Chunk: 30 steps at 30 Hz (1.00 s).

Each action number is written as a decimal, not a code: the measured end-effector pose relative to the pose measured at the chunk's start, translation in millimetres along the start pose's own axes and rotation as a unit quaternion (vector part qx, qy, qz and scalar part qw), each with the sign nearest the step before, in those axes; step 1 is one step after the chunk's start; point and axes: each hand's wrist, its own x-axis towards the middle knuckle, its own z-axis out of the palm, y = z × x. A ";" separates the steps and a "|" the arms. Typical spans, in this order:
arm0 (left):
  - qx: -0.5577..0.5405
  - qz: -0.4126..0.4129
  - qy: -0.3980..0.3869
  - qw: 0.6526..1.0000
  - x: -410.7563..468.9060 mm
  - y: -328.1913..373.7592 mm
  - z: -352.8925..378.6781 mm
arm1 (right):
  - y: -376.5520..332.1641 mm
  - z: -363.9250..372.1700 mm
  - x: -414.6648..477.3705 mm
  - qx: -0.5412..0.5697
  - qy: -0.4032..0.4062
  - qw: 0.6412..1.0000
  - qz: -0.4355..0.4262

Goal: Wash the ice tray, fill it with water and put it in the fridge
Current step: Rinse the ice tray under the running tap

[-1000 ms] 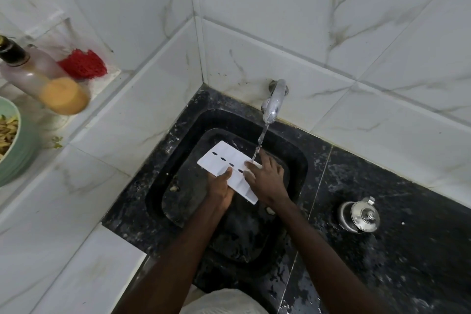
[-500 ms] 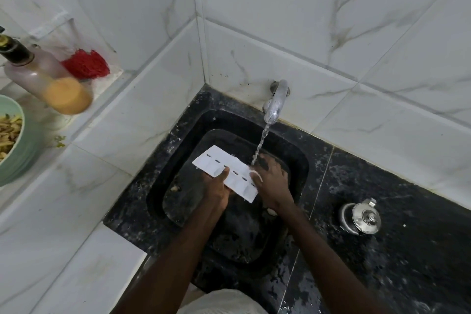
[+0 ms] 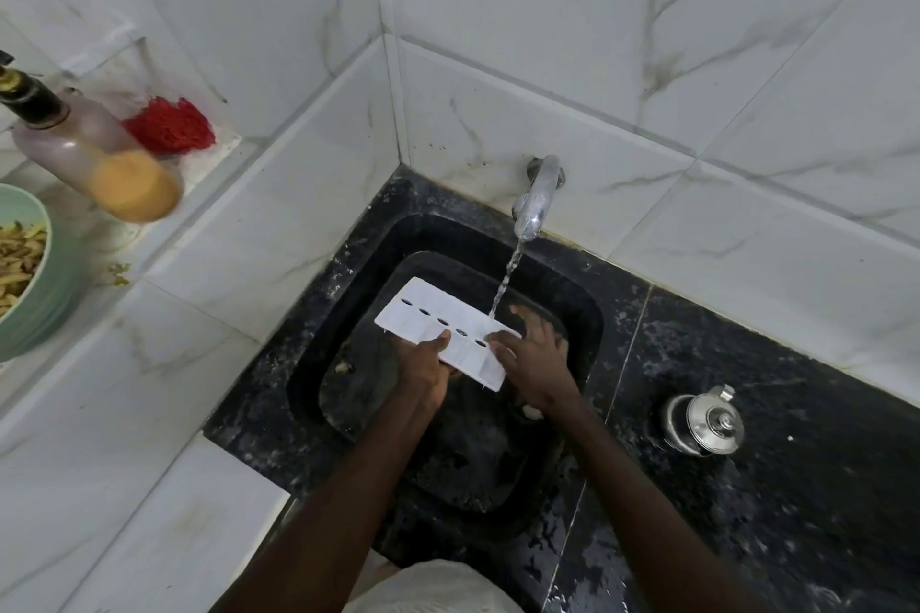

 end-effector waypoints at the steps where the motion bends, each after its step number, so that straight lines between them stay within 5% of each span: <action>1: 0.001 -0.006 -0.003 1.000 -2.0 -0.4 1.7 | 1.5 -2.1 0.3 -0.011 0.009 1.000 0.005; 16: -0.038 0.007 -0.002 0.999 -6.2 4.6 6.2 | -9.8 0.4 0.2 0.032 -0.038 0.999 -0.015; 21: -0.046 0.025 -0.001 0.999 1.5 13.1 -4.5 | 5.9 0.4 -9.9 0.050 0.050 0.997 0.017; 30: -0.015 0.017 -0.006 1.000 10.4 13.8 -11.7 | 1.9 1.9 -11.9 0.030 -0.014 0.999 -0.033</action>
